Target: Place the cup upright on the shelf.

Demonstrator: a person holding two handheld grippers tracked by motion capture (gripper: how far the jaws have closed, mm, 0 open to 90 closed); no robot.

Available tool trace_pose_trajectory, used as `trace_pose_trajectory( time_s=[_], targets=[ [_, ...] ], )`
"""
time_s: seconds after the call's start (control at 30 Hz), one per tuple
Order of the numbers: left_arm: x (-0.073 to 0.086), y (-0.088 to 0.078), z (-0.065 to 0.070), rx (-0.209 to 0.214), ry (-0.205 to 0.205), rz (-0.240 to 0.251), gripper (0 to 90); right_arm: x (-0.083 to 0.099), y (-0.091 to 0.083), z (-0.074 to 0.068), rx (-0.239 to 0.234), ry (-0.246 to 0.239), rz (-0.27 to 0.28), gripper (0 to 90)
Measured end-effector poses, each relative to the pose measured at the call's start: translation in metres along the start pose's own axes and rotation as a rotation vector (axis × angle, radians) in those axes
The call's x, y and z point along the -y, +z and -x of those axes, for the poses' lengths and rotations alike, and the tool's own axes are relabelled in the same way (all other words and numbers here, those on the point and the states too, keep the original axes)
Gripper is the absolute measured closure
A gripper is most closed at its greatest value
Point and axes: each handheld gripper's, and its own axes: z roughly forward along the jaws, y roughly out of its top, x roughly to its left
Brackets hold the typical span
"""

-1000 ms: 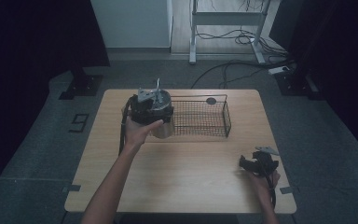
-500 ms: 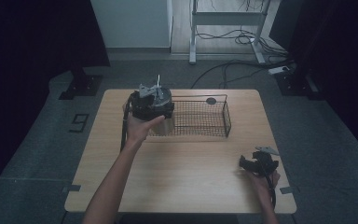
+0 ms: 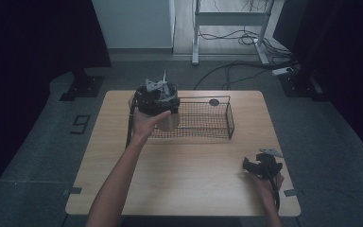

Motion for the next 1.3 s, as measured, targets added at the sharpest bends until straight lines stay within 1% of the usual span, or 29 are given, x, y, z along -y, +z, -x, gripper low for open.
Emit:
trace_pose_trajectory(
  time_s=[0.2, 0.53, 0.87, 1.1, 1.3],
  targets=[
    [-0.005, 0.01, -0.001, -0.01, 0.006, -0.001, 3.8, 0.0, 0.0, 0.0, 0.0, 0.0, 0.0, 6.5],
    [-0.008, 0.023, -0.005, -0.028, 0.006, -0.009, 3.8, 0.0, 0.0, 0.0, 0.001, 0.001, 0.0, 6.5],
    [-0.005, 0.04, -0.013, -0.052, 0.001, -0.026, 3.8, 0.0, 0.0, 0.0, 0.001, 0.0, 0.001, 6.6],
    [-0.003, 0.048, -0.016, -0.06, 0.001, -0.028, 3.9, 0.0, 0.0, 0.0, 0.001, 0.001, -0.001, 6.7],
    [0.0, 0.056, -0.019, -0.068, -0.007, -0.031, 3.8, 0.0, -0.001, 0.0, 0.003, 0.003, 0.0, 7.3]
  ],
)
